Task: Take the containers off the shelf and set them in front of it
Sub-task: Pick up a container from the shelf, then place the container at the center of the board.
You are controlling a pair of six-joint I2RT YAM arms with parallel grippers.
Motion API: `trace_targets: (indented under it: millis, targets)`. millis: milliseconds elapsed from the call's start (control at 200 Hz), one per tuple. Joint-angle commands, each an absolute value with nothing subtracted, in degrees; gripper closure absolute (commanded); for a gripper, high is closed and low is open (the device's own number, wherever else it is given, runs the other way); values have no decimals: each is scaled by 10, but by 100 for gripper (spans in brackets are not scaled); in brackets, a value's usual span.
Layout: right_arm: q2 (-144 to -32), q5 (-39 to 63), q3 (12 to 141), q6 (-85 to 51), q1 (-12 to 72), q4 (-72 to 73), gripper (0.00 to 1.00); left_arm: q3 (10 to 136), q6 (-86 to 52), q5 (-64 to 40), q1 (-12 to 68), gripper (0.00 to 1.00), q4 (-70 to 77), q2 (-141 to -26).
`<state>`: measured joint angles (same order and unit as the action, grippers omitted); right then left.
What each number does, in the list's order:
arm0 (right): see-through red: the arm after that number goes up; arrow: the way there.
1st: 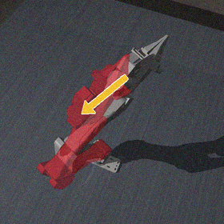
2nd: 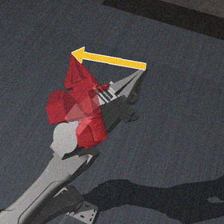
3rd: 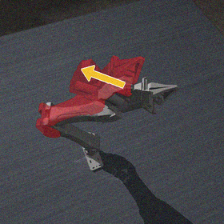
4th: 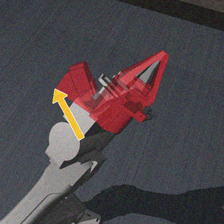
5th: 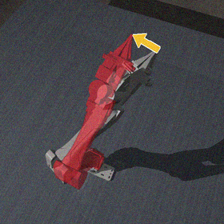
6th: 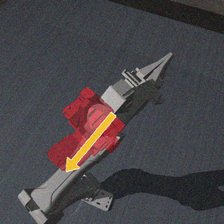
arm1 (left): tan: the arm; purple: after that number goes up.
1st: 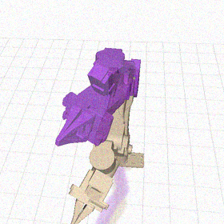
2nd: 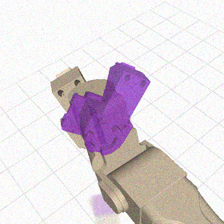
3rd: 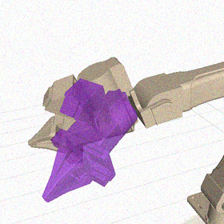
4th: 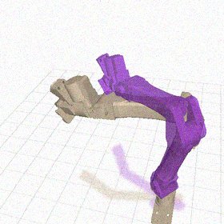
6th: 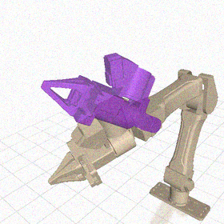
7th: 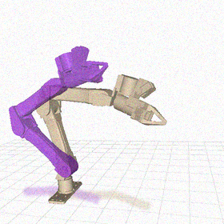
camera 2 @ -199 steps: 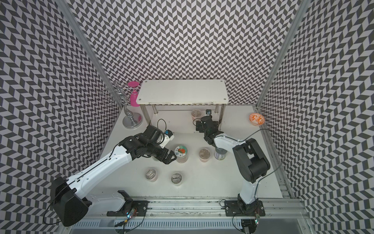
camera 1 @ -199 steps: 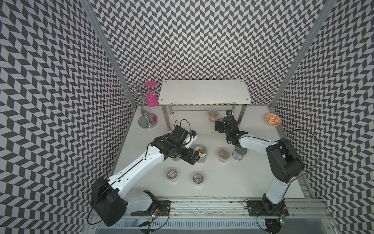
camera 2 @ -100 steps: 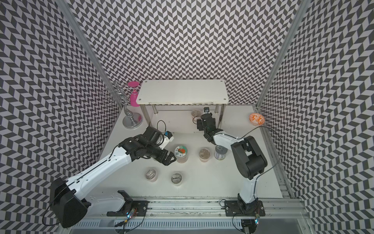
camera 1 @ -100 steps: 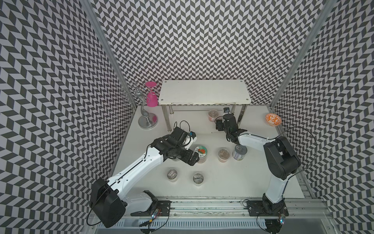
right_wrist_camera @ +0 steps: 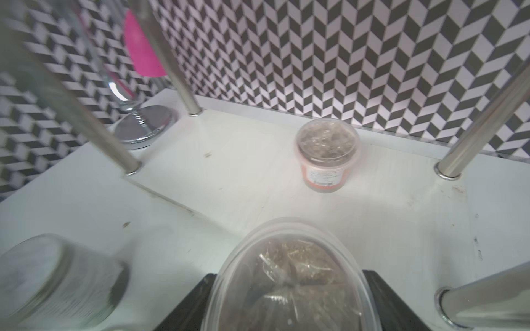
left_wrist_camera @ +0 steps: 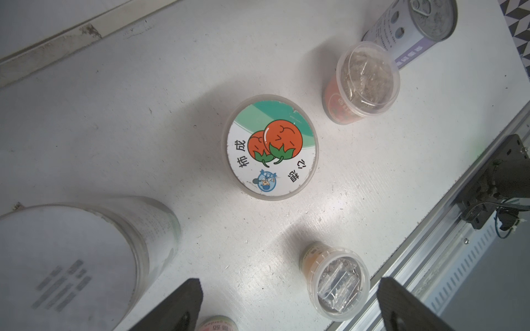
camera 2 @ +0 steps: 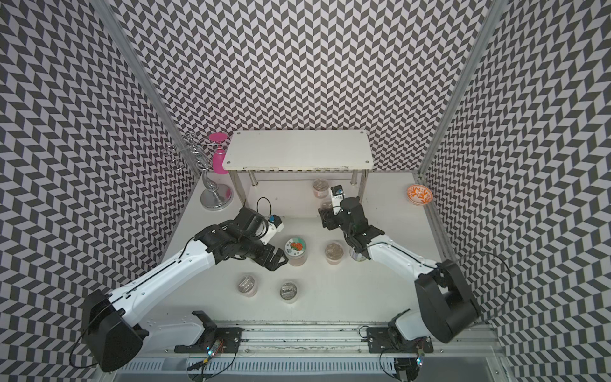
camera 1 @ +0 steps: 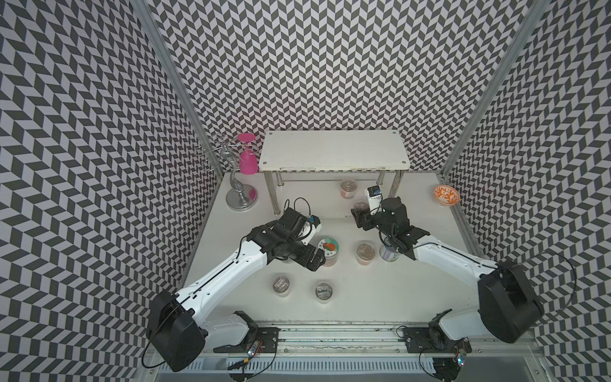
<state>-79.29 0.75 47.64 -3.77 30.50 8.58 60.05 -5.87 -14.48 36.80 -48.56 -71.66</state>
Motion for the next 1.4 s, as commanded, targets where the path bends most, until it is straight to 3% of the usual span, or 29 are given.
trace_targets:
  millis: [0,245,391,581,971,1397]
  targets:
    - [-722,79,440,-20,332,75,34,598,-56,-146,364,0,-469,-713]
    - [-579,84,368,-34,445,-13,34,605,-50,-134,360,0,-456,-725]
    - [-535,28,308,-95,552,-63,33,606,-50,-134,350,0,-442,-726]
    - [-518,-37,245,-192,617,-67,33,601,-53,-130,337,0,-426,-721]
    - [-588,-134,280,-258,620,-132,30,572,-63,-124,311,0,-407,-681]
    - [-596,-139,267,-337,620,-189,28,566,-42,-149,295,0,-390,-688]
